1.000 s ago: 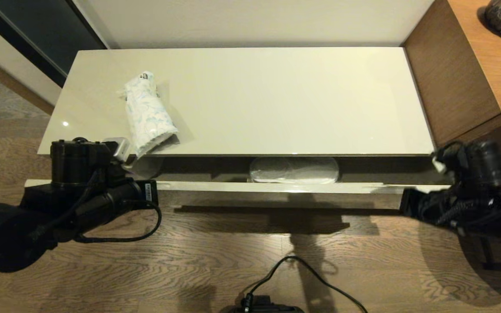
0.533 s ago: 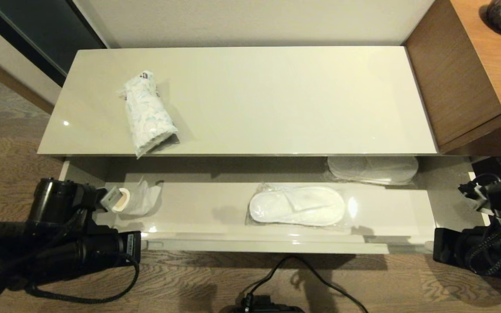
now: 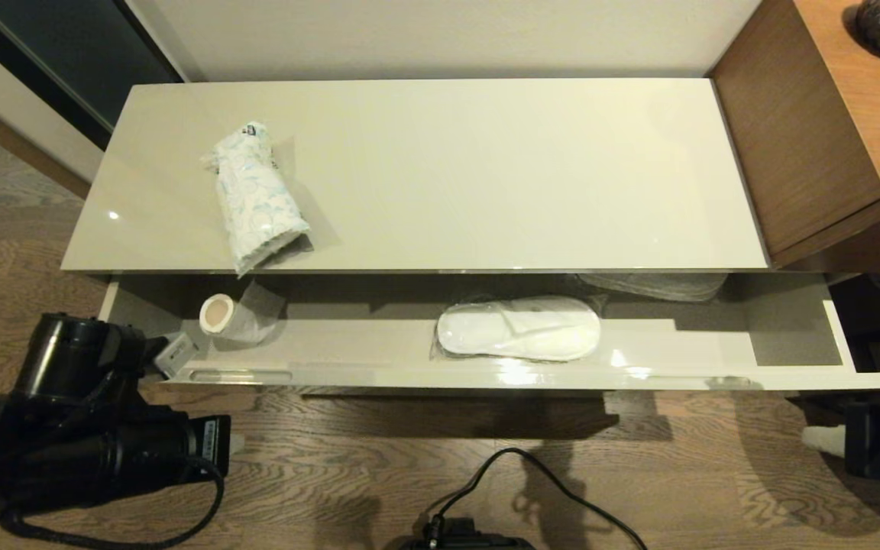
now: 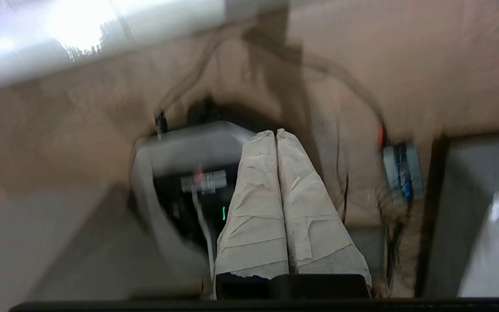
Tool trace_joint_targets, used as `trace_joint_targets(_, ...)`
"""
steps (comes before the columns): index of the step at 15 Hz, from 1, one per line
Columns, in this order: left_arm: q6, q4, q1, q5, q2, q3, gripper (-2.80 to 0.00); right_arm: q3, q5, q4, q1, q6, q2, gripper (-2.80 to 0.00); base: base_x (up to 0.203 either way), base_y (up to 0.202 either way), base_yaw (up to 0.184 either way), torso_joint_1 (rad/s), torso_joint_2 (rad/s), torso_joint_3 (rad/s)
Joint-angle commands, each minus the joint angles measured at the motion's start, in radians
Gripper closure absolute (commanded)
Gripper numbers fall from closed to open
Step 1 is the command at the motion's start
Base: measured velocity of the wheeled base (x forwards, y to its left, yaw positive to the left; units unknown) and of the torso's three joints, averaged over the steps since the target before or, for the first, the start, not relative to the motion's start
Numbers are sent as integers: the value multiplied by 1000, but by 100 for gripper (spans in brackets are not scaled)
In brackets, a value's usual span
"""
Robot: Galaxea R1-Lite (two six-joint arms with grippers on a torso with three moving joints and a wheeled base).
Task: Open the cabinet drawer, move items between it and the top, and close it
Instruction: Open the drawer
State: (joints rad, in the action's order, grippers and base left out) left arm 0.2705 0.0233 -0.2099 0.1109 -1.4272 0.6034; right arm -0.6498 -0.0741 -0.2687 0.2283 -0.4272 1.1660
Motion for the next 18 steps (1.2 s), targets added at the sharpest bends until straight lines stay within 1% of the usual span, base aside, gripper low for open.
trace_joint_targets(1,8,-193,1,63,81,33,0,10,27,0,-6,-5,-9,0,0,0,0,0,0,0)
trace_joint_targets(2,11,-241,1,82,99,51,0,10,27,0,-6,-5,-9,0,0,0,0,0,0,0)
trace_joint_targets(4,13,-322,1,93,126,85,0,12,27,0,-6,-5,-9,0,0,0,0,0,0,0)
trace_joint_targets(6,28,-332,2,110,147,100,0,16,24,3,-6,-6,-14,0,0,0,0,0,0,0)
trace_joint_targets(7,81,-306,3,108,151,118,0,16,21,12,-6,-10,-12,0,0,0,0,0,0,0)
trace_joint_targets(8,95,-293,4,105,151,125,0,15,20,14,-6,-11,-11,0,0,0,0,0,0,0)
trace_joint_targets(9,126,-256,7,100,144,129,0,14,20,40,-5,-23,1,0,0,0,0,0,0,0)
trace_joint_targets(10,172,-150,15,88,132,128,0,14,19,86,-5,-38,38,0,0,0,0,0,0,0)
trace_joint_targets(11,204,-61,22,70,120,120,0,13,18,125,-5,-51,64,0,0,0,0,0,0,0)
trace_joint_targets(12,210,35,29,48,100,105,0,11,15,159,-5,-68,117,0,0,0,0,0,0,0)
trace_joint_targets(13,212,86,38,30,76,92,0,8,13,201,-5,-89,177,0,0,0,0,0,0,0)
trace_joint_targets(15,205,153,81,19,6,90,0,-3,11,311,-8,-121,299,0,0,0,0,0,0,0)
trace_joint_targets(17,190,210,100,17,-72,117,0,-24,6,383,-16,-132,394,0,0,0,0,0,0,0)
trace_joint_targets(18,184,249,105,17,-106,133,0,-39,-9,417,-23,-133,434,0,0,0,0,0,0,0)
